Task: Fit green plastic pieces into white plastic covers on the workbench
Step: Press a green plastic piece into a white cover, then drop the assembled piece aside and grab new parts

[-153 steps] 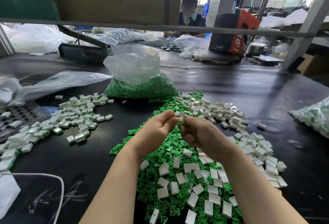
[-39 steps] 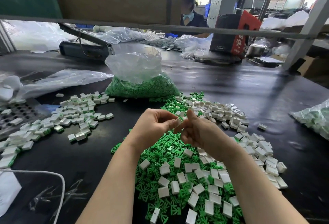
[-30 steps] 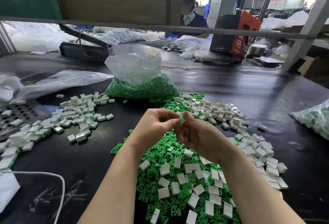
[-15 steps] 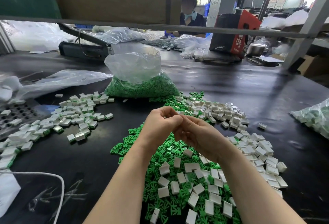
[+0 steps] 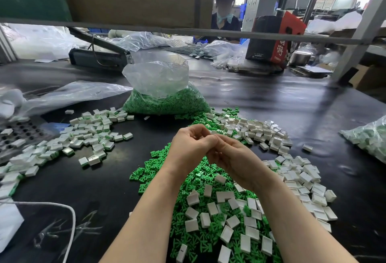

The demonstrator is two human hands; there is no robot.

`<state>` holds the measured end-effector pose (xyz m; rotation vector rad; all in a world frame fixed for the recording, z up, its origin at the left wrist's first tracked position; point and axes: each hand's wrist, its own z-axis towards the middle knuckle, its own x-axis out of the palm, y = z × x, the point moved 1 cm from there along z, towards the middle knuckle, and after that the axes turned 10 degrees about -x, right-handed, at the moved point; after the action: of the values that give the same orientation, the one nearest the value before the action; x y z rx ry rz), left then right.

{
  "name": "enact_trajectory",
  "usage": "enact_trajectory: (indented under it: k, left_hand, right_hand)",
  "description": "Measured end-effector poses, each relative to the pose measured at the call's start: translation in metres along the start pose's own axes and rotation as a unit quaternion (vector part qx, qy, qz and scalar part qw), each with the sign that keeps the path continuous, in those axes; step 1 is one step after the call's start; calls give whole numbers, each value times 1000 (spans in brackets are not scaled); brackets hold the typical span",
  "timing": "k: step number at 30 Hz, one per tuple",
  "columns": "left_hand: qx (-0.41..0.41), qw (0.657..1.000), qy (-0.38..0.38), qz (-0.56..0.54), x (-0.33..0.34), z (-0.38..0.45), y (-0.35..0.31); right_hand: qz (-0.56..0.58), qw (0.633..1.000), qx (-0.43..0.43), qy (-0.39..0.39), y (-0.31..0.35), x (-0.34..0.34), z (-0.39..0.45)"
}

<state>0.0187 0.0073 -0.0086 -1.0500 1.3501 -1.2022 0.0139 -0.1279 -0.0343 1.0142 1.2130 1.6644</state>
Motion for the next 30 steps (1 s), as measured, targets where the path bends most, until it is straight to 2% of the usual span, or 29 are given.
enact_trajectory:
  k: [16, 20, 24, 27, 30]
  left_hand:
    - [2, 1000, 13, -2, -1, -1, 0]
    - [-21, 999, 13, -31, -2, 4, 7]
    - [-81, 995, -40, -48, -19, 13, 19]
    - [-163, 966, -120, -158, -48, 20, 26]
    - [-226, 897, -185, -331, -79, 24, 33]
  right_hand:
    - [-21, 1000, 0, -16, -1, 2, 0]
    - [-96, 995, -6, -28, 1, 8, 2]
    - [-222, 974, -9, -54, 9, 8, 2]
    - [-263, 958, -37, -107, 17, -1, 1]
    - [-310, 939, -44, -143, 20, -12, -2]
